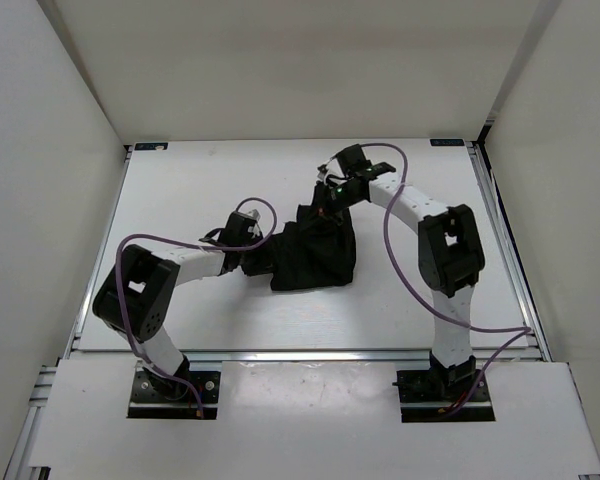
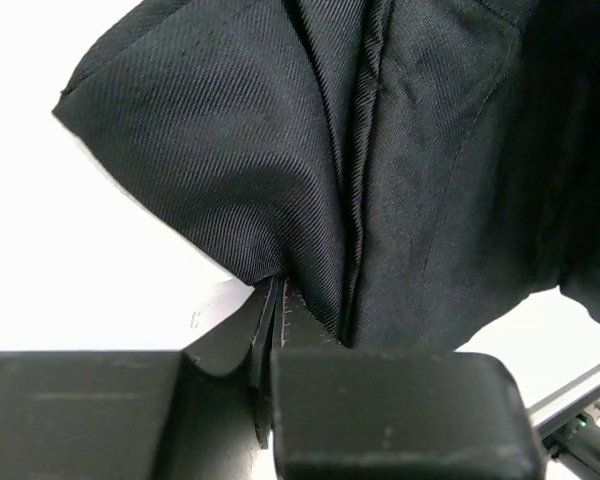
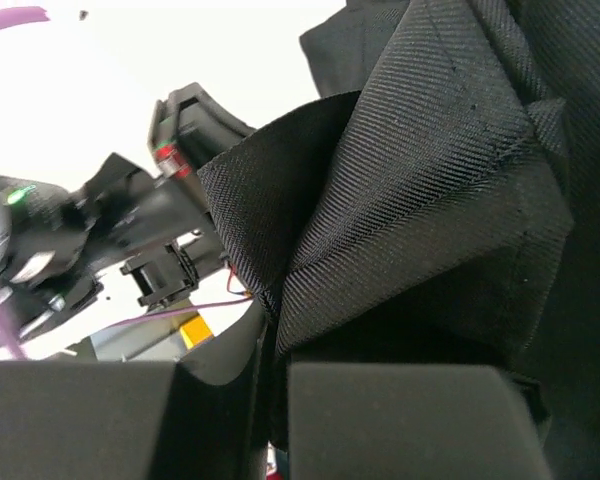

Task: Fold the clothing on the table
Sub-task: Fold the skirt

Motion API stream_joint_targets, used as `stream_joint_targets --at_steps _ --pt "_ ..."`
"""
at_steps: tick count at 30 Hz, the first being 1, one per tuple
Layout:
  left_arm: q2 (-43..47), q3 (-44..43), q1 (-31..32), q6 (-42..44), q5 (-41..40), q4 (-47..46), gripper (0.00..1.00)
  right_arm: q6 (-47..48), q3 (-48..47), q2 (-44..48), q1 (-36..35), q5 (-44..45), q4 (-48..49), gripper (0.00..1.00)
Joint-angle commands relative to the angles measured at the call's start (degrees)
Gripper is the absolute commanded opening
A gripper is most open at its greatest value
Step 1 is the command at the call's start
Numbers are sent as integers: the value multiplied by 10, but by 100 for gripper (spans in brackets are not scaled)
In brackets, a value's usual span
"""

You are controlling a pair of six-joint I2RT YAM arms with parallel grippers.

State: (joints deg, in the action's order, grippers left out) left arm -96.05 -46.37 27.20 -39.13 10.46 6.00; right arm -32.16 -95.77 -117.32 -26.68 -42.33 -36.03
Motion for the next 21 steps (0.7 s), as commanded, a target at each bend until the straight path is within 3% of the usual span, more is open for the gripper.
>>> stream_joint_targets --at_steps 1,3,5,8,10,15,18,19,21 --pt "13 43 -14 6 2 38 10 -35 -4 -25 -25 -15 63 0" --pt "21 51 -25 8 8 33 10 -53 10 -37 -35 -41 103 2" --pt "31 55 -46 11 17 30 10 -82 33 -34 -36 -78 158 33" --pt "47 61 -79 19 25 27 9 -130 83 15 -36 -101 268 51" --pt "59 68 -99 19 33 24 8 -183 129 52 -36 -129 356 52" --pt "109 56 -166 24 54 42 10 -236 187 160 -1 -154 438 45" --pt "119 30 -195 27 66 56 9 -404 276 209 28 -201 663 43" --pt "118 30 -202 29 63 56 10 -409 278 210 34 -197 656 41" --pt "117 39 -197 15 71 36 9 -305 210 193 29 -198 547 39"
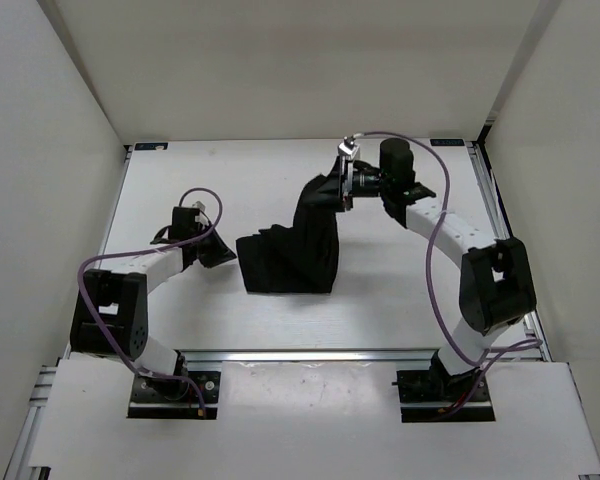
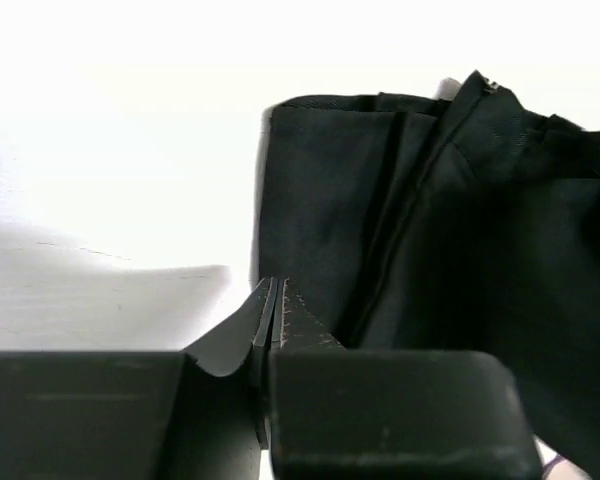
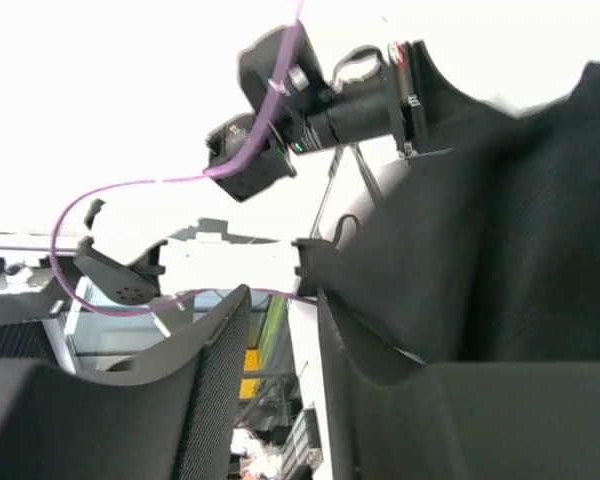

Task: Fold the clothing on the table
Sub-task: Fold the skirt

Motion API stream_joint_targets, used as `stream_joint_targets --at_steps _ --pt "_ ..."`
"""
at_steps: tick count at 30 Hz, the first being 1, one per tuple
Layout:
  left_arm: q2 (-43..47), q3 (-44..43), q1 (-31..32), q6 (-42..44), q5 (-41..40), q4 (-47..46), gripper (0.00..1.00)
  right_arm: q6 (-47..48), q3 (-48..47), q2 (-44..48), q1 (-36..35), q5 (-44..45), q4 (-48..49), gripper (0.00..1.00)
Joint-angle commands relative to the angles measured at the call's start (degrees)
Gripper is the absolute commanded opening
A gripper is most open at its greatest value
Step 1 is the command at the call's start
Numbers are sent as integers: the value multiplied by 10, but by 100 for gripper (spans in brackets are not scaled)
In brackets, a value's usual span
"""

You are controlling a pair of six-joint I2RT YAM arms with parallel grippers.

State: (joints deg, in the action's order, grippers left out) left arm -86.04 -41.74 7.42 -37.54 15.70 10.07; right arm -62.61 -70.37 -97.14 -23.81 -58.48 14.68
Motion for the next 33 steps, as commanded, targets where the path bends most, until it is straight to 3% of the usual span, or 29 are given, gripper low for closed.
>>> stream_joint_targets --at_steps 1,4,10,11,13,16,19,23,25,28,33 --pt "16 2 3 -5 17 -11 9 28 -67 -26 -12 -25 -50 38" --pt "17 24 20 -15 8 -28 9 63 -131 -80 -43 -28 -95 37" --pt "20 41 10 -14 6 -30 9 55 -196 -156 -75 -80 -36 27" --pt "23 45 3 -12 8 -28 9 78 -204 -157 -67 -60 -93 26" --pt "28 47 -7 -2 9 -21 9 210 -251 -140 -50 4 -246 29" --pt "35 60 -17 -8 18 -21 9 337 -301 -125 -28 190 -497 38" --pt "29 68 -10 -30 39 -46 9 404 -345 -134 -13 327 -622 41" --pt "27 55 -21 -110 143 -121 10 433 -395 -168 -18 435 -728 42" --pt "18 11 -16 -133 179 -143 14 437 -375 -159 -31 466 -741 43" --pt "-17 -55 -12 -147 212 -182 29 434 -301 -121 -44 480 -723 43" --pt "-153 -264 39 -16 249 -41 48 413 -188 -53 -36 461 -697 42"
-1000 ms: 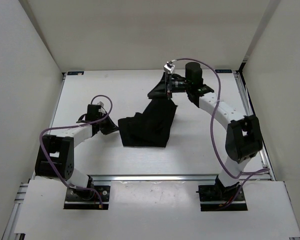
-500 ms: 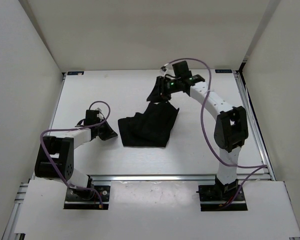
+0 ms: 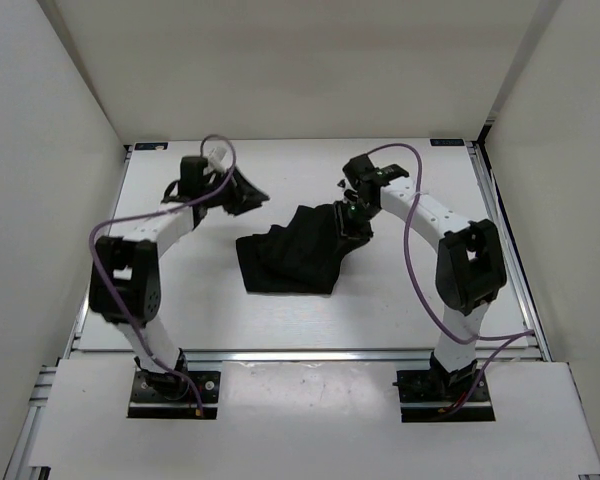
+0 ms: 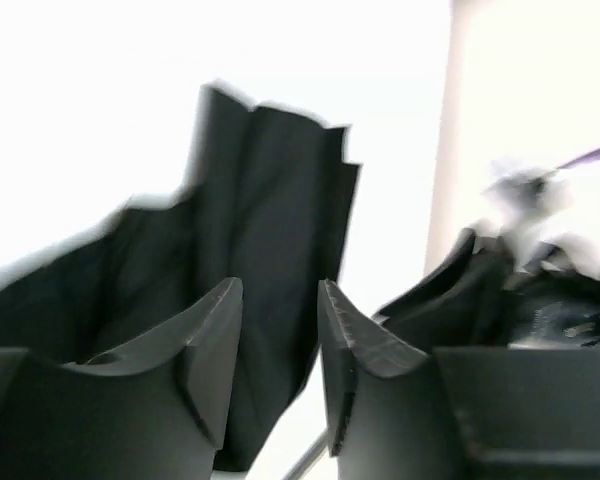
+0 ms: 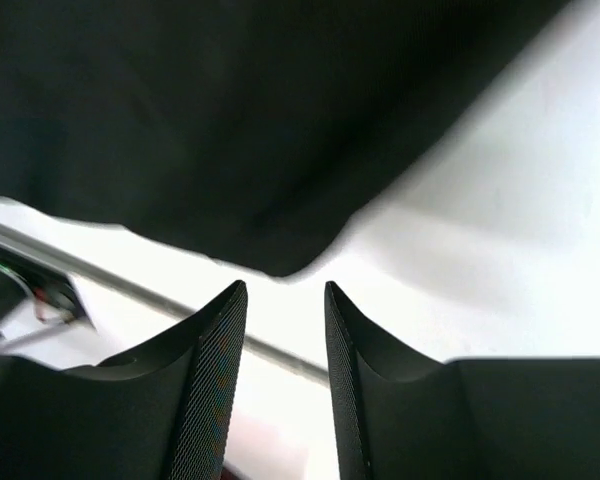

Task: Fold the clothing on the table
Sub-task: Fold the skirt

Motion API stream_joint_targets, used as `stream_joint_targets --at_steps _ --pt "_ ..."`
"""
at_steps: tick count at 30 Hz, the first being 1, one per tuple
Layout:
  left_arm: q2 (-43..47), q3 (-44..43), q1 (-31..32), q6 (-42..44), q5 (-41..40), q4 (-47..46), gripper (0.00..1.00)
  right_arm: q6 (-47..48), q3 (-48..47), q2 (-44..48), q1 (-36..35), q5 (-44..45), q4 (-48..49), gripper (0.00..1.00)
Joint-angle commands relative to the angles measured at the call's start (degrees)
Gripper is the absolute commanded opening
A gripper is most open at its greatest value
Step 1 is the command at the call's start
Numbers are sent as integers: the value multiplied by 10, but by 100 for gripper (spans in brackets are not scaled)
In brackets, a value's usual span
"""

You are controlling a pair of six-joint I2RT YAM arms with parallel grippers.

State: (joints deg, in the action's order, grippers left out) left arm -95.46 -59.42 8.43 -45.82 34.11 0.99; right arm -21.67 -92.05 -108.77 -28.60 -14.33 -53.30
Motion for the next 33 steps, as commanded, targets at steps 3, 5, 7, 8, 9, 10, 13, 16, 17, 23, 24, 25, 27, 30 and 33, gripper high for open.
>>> stream_joint_targets --at_steps 3,5,7,8,9,10,13,16,17,23,24,25,27,30,33 --pt "-171 -219 42 107 129 108 53 0 73 83 21 17 -14 42" --pt "-236 -306 50 133 135 145 53 -1 82 95 25 18 -22 42" --pt "-279 -361 60 164 131 193 54 -3 90 107 27 21 -29 42" --pt "-309 -399 63 169 129 224 55 -4 91 110 28 22 -34 42" --pt "-341 -442 67 189 127 243 55 -6 96 115 32 24 -40 41" --pt "-356 -464 71 214 113 286 55 -7 98 122 38 25 -49 42" --pt "-413 -566 90 252 50 360 53 -7 107 139 53 24 -53 42" --pt "-440 -591 99 258 24 367 53 -12 129 153 74 17 -52 42" --pt "-445 -593 101 254 8 370 53 -13 136 158 80 13 -51 41" --pt "-476 -606 111 261 10 405 45 -17 157 175 99 13 -52 39" --pt "-475 -601 113 263 24 405 36 -16 160 180 102 12 -50 38" --pt "-475 -585 117 258 34 402 28 -16 158 180 104 15 -56 38" --pt "-468 -558 121 248 43 381 21 -15 158 182 109 11 -48 37" --pt "-452 -538 125 250 27 372 0 -17 150 186 109 11 -44 31" --pt "-408 -518 116 220 51 343 0 -20 151 187 103 8 -36 30"
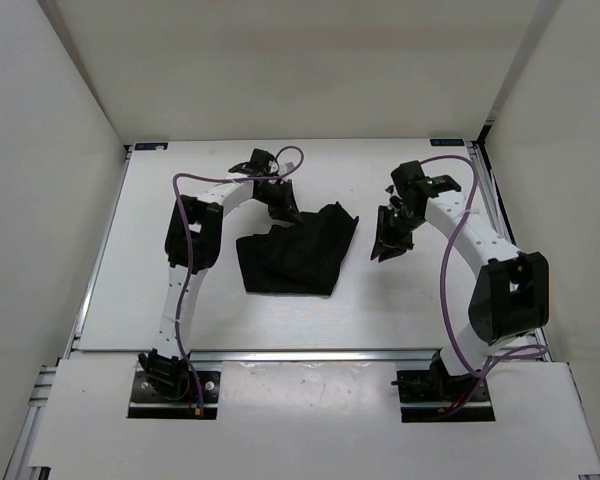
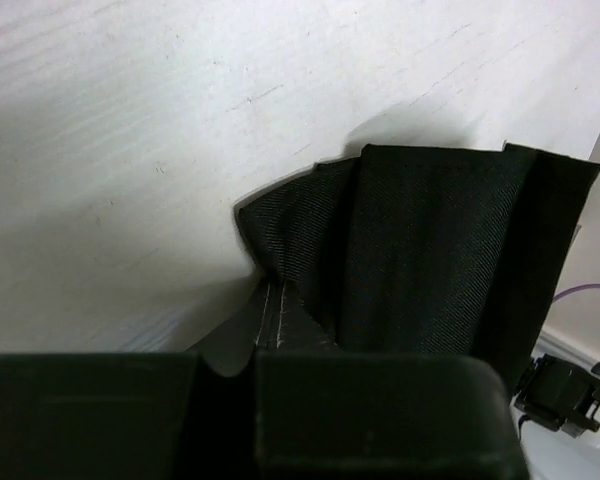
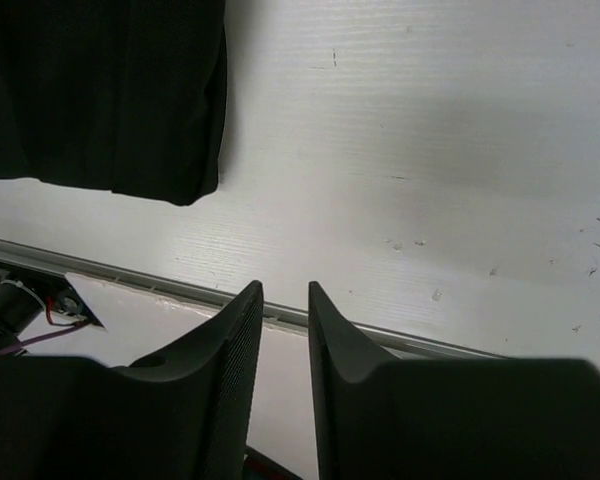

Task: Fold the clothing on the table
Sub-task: Fold the skirt

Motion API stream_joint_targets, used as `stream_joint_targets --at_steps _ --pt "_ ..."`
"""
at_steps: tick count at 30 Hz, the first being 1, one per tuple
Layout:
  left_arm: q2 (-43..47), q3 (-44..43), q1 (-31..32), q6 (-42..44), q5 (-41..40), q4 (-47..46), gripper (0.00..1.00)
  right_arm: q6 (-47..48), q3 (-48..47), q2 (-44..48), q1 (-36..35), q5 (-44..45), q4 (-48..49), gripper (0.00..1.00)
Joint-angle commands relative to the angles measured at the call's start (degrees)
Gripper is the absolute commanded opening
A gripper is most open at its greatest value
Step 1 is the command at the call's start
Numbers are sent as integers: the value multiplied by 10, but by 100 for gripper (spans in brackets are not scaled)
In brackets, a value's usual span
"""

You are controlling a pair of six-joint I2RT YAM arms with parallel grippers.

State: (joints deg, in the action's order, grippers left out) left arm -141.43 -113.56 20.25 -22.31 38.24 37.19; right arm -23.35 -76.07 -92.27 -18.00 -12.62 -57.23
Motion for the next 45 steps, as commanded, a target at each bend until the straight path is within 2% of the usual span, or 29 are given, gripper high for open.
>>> stream_joint_targets --at_steps 1,7,13,19,27,34,36,40,45 --pt "80 46 -10 -25 17 -53 0 -5 -10 23 -12 -10 11 29" --pt "237 181 -39 -70 7 -126 0 -13 -1 15 -42 -29 41 28" --pt "385 375 -75 -99 13 -201 0 -6 3 -2 -52 -41 58 27" --pt "491 525 -107 -96 -12 -213 0 8 -29 -37 -66 -44 71 26" --pt "589 586 -148 -68 -67 -166 0 24 -129 -113 -92 -44 46 25" --pt "588 627 -149 -34 -149 -121 0 28 -181 -148 -113 -49 27 28" --pt "593 642 -144 -44 -176 -118 7 31 -195 -152 -111 -47 20 31" --pt "621 650 -136 -53 -248 -86 11 34 -219 -152 -107 -36 4 32" --pt "667 593 -139 -32 -308 -28 17 31 -224 -144 -91 -48 12 33"
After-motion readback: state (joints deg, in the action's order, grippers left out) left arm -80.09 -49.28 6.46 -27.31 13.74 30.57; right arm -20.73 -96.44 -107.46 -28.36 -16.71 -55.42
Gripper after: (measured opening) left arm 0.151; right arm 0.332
